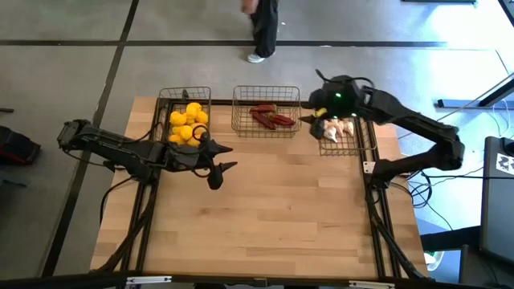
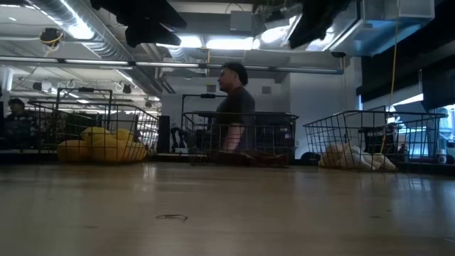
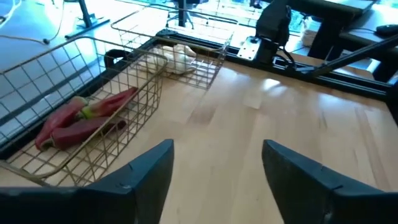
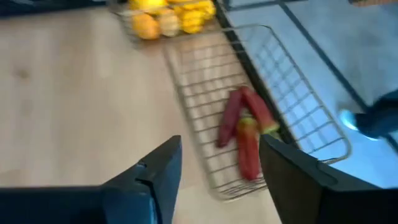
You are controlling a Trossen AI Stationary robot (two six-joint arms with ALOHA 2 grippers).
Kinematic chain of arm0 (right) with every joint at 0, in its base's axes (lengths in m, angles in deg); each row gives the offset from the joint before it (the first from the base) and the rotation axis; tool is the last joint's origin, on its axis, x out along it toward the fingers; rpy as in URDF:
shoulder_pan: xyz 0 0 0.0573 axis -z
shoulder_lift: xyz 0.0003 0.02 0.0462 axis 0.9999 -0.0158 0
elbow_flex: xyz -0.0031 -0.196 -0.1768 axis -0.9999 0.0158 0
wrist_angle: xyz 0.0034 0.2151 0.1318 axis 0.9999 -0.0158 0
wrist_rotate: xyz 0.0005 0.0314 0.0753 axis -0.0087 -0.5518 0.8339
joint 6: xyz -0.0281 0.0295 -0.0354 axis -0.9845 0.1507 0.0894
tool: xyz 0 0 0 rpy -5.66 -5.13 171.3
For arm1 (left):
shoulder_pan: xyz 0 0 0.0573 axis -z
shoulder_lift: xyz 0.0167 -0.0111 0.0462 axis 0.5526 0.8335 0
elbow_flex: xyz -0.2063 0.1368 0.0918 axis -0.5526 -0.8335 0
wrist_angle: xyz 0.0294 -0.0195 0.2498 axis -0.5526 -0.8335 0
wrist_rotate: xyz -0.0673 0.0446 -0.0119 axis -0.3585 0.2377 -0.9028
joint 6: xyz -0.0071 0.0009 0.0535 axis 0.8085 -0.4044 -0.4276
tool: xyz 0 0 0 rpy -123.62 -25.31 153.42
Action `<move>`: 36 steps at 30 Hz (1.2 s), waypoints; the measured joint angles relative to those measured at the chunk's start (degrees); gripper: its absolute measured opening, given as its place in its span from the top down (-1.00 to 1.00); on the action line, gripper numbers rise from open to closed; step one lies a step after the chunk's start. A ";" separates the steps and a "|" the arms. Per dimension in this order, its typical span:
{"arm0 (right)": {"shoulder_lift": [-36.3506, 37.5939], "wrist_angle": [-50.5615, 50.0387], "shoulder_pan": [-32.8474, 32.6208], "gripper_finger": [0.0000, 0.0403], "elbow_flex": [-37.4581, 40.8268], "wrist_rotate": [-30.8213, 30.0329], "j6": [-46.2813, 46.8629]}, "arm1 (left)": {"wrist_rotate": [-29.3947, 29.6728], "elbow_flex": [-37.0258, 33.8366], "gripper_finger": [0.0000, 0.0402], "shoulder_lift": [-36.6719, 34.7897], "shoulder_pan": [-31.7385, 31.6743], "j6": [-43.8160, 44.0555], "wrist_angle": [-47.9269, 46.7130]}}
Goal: Sort produce into baskets
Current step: Return to Home Position
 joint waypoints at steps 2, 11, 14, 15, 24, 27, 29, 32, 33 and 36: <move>2.56 -1.55 -0.99 0.06 0.00 0.89 0.90 | -0.33 0.00 -0.11 0.00 -0.34 -1.22 0.04; 13.14 -2.51 -4.09 0.37 5.15 0.88 5.12 | -4.04 0.00 0.42 -0.29 -0.57 -7.61 0.19; 16.25 -2.46 -4.91 0.44 8.51 0.86 5.96 | -6.26 0.00 0.56 -1.34 -0.55 -9.35 0.17; 17.23 -2.48 -5.00 0.46 9.72 0.85 6.51 | -6.75 0.00 0.59 -1.67 -0.50 -9.65 0.18; 25.77 2.11 -5.22 0.58 19.84 1.15 9.05 | -8.96 0.00 0.82 -4.72 -0.42 -12.18 -0.11; 27.91 3.65 -5.22 0.60 22.41 1.94 9.65 | -10.53 0.00 0.86 -5.67 -0.42 -13.26 -0.17; 29.43 4.01 -5.22 0.60 23.94 2.57 9.68 | -11.75 -0.65 0.89 -6.52 -0.42 -13.80 0.88; 31.56 5.43 -5.22 0.60 25.34 2.89 9.68 | -13.00 -4.05 0.93 -8.98 -0.42 -14.12 3.64; 32.03 5.47 -5.22 0.60 25.70 3.01 9.68 | -13.02 -5.55 0.94 -10.02 -0.42 -14.01 5.06; 33.20 5.99 -5.17 0.60 26.38 4.37 9.74 | -13.02 -10.51 0.98 -14.05 -0.55 -12.61 8.80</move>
